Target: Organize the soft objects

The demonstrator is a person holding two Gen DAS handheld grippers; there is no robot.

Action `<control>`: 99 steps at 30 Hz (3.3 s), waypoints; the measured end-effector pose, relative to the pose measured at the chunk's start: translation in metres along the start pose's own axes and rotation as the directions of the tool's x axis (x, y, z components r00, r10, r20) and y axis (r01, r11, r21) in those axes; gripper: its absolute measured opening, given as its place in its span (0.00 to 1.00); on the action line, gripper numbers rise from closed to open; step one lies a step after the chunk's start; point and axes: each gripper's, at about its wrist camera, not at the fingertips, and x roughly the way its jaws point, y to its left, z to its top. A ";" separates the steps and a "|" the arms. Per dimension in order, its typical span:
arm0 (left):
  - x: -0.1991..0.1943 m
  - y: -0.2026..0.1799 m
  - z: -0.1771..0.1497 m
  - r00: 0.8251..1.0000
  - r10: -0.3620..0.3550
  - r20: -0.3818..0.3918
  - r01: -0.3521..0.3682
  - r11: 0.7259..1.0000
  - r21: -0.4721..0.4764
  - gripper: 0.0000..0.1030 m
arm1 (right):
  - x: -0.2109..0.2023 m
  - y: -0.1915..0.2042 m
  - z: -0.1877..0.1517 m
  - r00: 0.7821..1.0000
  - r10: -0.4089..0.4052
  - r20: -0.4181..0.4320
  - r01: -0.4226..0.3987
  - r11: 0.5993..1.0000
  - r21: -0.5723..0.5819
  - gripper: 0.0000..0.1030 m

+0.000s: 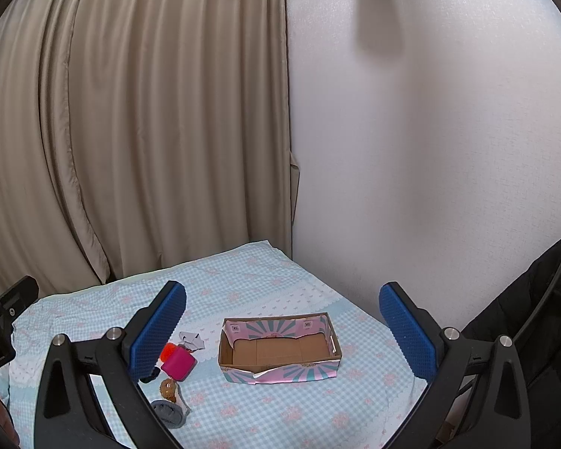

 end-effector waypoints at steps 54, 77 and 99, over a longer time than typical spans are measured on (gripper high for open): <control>0.279 0.229 -0.297 0.857 -0.101 -0.506 -0.035 0.967 -0.252 1.00 | 0.187 0.223 -0.280 0.916 0.119 -0.383 -0.085 0.991 0.106 1.00; 0.381 0.212 -0.404 0.777 -0.010 -0.630 -0.075 0.991 -0.109 0.71 | 0.297 0.281 -0.396 0.834 0.180 -0.521 -0.186 0.982 0.041 0.77; 0.346 0.239 -0.380 0.793 -0.041 -0.608 -0.072 0.984 -0.160 0.10 | 0.286 0.277 -0.380 0.819 0.255 -0.514 -0.262 0.963 0.061 0.48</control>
